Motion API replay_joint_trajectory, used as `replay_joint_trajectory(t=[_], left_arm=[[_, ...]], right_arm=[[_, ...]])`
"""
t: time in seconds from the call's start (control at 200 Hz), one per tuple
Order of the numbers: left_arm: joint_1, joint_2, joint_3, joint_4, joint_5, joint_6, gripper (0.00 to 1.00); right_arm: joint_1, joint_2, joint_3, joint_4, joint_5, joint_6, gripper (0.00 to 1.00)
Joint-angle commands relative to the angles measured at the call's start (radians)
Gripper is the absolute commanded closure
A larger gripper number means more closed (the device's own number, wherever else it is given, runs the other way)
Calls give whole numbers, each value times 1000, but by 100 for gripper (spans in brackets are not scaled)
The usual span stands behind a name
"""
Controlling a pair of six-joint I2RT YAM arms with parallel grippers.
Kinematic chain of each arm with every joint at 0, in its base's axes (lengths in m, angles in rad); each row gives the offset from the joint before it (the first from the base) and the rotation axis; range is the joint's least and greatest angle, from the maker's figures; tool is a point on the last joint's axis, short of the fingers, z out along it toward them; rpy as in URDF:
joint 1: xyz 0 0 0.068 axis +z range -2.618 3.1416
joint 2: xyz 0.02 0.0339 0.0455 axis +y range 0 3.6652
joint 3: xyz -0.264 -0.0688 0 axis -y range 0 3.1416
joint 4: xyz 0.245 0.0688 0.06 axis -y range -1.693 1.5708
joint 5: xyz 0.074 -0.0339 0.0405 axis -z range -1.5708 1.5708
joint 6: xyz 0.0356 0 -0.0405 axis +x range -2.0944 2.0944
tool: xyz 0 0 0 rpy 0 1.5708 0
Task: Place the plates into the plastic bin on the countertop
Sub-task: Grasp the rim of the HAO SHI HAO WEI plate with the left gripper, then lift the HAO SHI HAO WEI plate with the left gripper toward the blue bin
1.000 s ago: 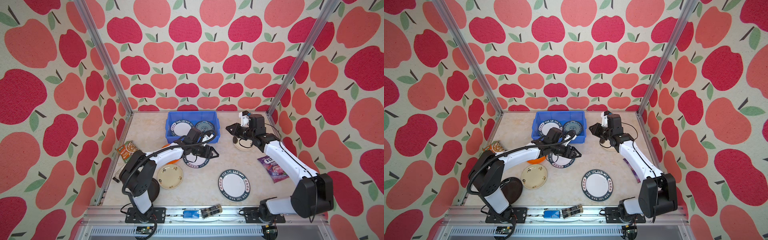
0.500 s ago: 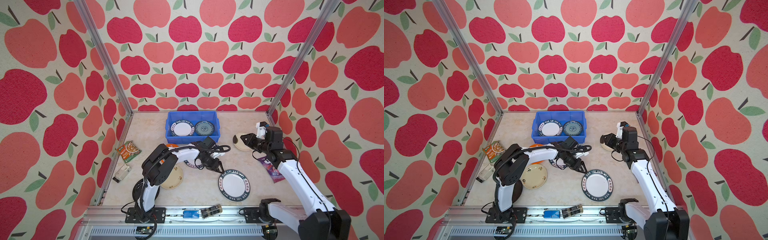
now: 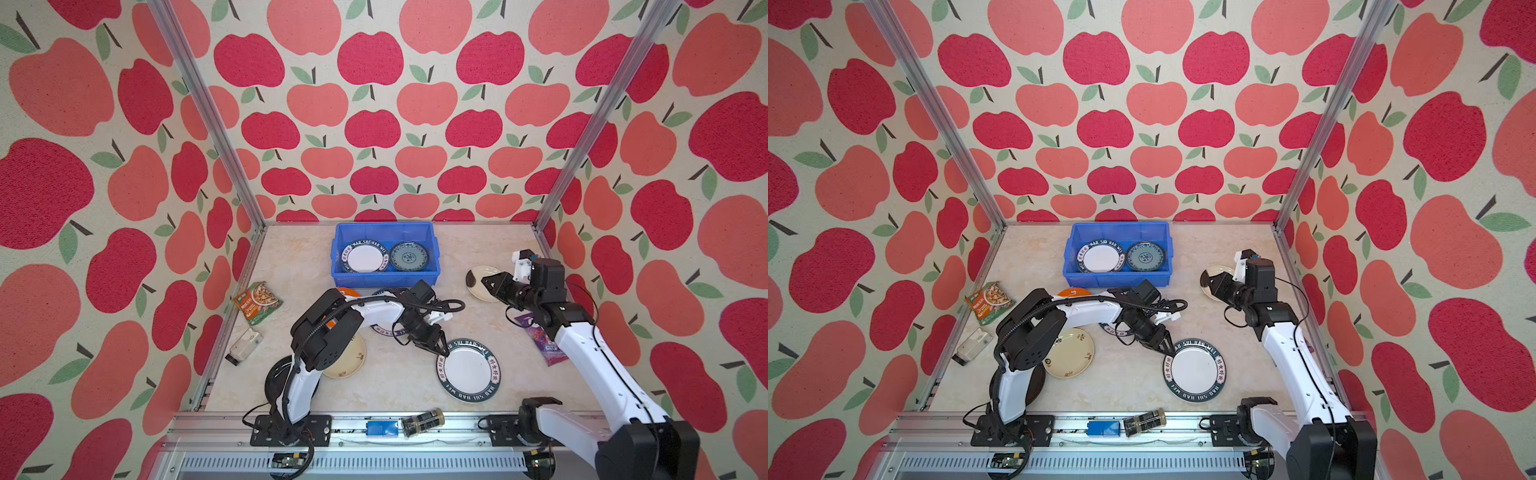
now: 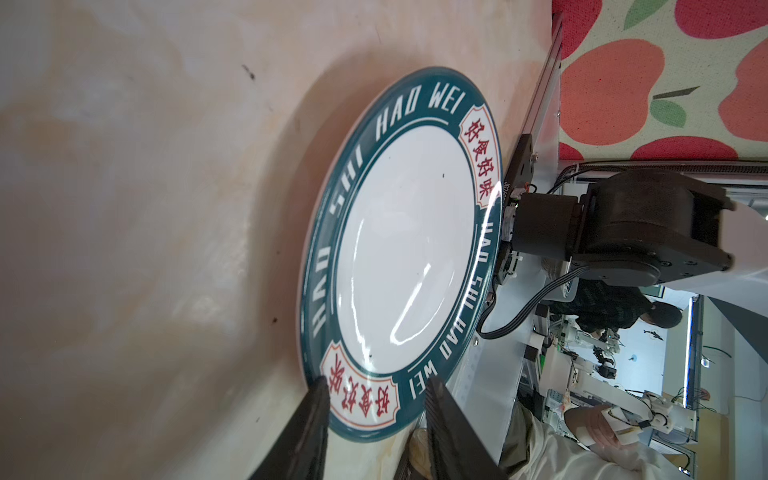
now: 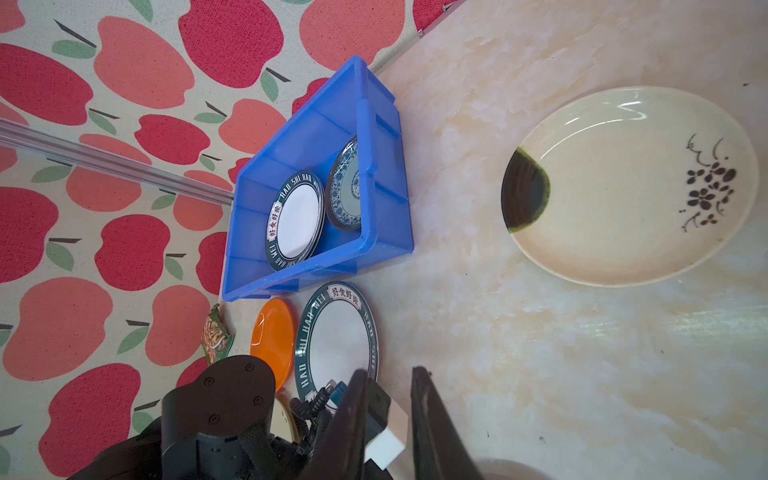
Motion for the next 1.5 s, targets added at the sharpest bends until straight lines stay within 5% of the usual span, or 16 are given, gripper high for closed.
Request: replay_joint_trajectory(t=[0.0, 0.575, 1.146, 1.321, 1.491], left_arm=[[9, 7, -15, -15, -25, -15, 56], [18, -10, -45, 64, -12, -62, 51], [-16, 94, 35, 58, 26, -89, 81], [11, 76, 3, 111, 41, -123, 100], [31, 6, -1, 95, 22, -135, 100]], right_arm=[[-6, 8, -17, 16, -23, -20, 77], [-8, 33, -43, 54, -48, -5, 77], [-30, -21, -97, 60, -70, 12, 77], [-46, -7, -96, 42, -93, 5, 77], [-78, -16, -67, -7, -93, -20, 77]])
